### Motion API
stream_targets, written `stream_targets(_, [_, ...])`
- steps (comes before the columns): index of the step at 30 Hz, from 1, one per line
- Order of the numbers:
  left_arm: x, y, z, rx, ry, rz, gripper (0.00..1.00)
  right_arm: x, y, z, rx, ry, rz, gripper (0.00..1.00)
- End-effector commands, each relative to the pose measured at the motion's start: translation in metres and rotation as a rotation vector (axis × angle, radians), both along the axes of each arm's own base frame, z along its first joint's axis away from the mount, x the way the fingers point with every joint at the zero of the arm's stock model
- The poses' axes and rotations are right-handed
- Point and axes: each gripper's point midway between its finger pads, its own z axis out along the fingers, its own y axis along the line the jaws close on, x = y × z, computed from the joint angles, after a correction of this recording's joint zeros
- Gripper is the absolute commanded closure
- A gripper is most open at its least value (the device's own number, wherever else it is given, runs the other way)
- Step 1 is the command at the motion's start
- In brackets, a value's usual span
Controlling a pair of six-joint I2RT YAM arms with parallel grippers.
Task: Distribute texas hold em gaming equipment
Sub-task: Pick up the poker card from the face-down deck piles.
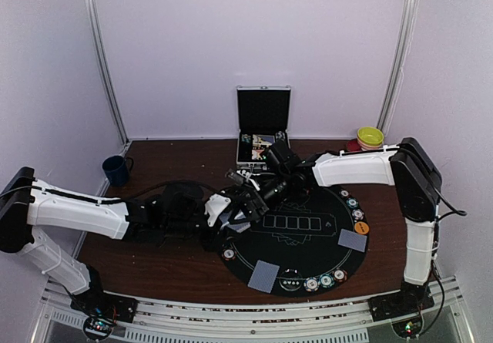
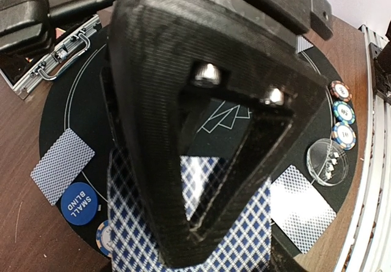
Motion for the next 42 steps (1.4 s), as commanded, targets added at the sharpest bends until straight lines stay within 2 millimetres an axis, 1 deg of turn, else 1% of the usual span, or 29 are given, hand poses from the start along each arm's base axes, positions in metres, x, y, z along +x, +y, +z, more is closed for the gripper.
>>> stream_targets(1, [0.0, -0.009, 0.015, -0.054, -0.039, -0.021, 0.47, 0.015, 0.002, 0.001, -0.004, -0.038, -0.038, 0.52])
stream_targets(5, [0.0, -0.009, 0.015, -0.055, -0.04, -0.02, 0.47, 0.027, -0.007, 0.001, -0.005, -0.039, -0.077, 0.59])
stream_targets(9, [0.001, -0.009, 0.013, -0.049, -0.04, -0.018, 0.47, 0.031, -0.014, 0.0, -0.006, -0.023, -0.081, 0.66])
stream_targets(13, [0.001, -0.009, 0.012, -0.046, -0.039, -0.016, 0.47, 0.029, -0.017, -0.001, -0.011, -0.016, -0.064, 0.69])
stream_targets(17, [0.002, -0.009, 0.011, -0.039, -0.039, -0.012, 0.47, 0.025, -0.018, 0.005, -0.011, -0.022, -0.041, 0.7])
stream_targets(23, [0.002, -0.008, 0.01, -0.037, -0.038, -0.012, 0.47, 0.024, -0.024, 0.012, -0.014, -0.038, -0.029, 0.72])
stream_targets(26, [0.003, -0.008, 0.009, -0.035, -0.038, -0.011, 0.47, 0.022, -0.026, 0.016, -0.009, -0.039, -0.02, 0.76])
stream_targets(28, [0.002, -0.009, 0.01, -0.037, -0.036, -0.012, 0.47, 0.02, -0.027, 0.018, -0.01, -0.039, -0.009, 0.8])
stream_targets(31, [0.003, -0.009, 0.009, -0.036, -0.037, -0.009, 0.47, 0.018, -0.029, 0.022, -0.01, -0.045, 0.005, 0.83])
stream_targets(40, [0.003, -0.009, 0.008, -0.033, -0.035, -0.01, 0.47, 0.017, -0.035, 0.034, 0.004, -0.063, 0.014, 0.82])
stream_targets(42, [0.003, -0.009, 0.008, -0.032, -0.034, -0.01, 0.47, 0.017, -0.036, 0.037, 0.01, -0.07, 0.017, 0.84])
